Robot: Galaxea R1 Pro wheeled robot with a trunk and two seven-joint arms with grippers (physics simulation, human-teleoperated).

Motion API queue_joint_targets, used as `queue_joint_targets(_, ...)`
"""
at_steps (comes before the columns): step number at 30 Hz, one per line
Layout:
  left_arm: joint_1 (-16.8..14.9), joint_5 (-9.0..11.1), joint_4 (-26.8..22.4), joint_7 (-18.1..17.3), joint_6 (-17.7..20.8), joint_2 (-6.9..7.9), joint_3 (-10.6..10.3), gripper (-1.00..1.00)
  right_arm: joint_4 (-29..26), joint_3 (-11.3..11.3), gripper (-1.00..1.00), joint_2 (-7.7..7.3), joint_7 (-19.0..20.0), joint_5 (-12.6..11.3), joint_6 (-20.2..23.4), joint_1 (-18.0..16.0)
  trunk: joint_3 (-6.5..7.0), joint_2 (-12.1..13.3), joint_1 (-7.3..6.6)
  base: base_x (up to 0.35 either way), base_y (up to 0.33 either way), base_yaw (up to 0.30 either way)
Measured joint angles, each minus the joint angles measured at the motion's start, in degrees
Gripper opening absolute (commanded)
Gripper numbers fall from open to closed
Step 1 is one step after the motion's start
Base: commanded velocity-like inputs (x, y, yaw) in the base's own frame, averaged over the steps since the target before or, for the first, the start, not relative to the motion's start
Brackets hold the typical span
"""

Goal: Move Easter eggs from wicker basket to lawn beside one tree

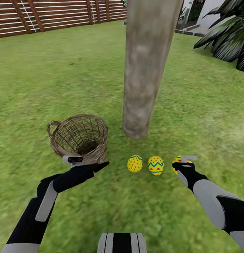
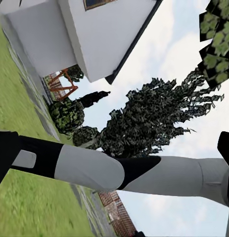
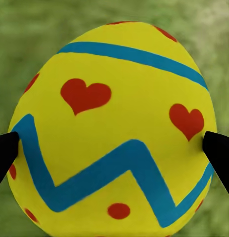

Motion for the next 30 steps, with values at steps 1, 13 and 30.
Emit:
queue_joint_targets(1, 0.0, 0.0, 0.0, 0.0, 0.0, 0.0, 0.0, 1.0, 0.0, 0.0, -1.0, 0.03, 0.0, 0.0, 0.0, 0.0, -0.22, 0.0, 0.03, 0.0, 0.0, 0.0)
queue_joint_targets(13, 0.0, -0.1, 0.0, 0.2, 0.0, 0.0, -0.1, 1.0, -1.5, 0.1, -1.0, 0.37, 0.0, 0.0, -0.6, 0.0, -2.88, -0.2, 0.33, 0.0, 0.0, 0.0)
queue_joint_targets(30, 0.0, -0.1, 0.4, 0.2, -0.1, -1.27, 0.0, 1.0, -2.6, 0.0, -1.0, 1.11, 0.5, 2.7, -0.8, 0.1, -3.11, -0.2, 0.34, 0.06, 0.0, 0.0)
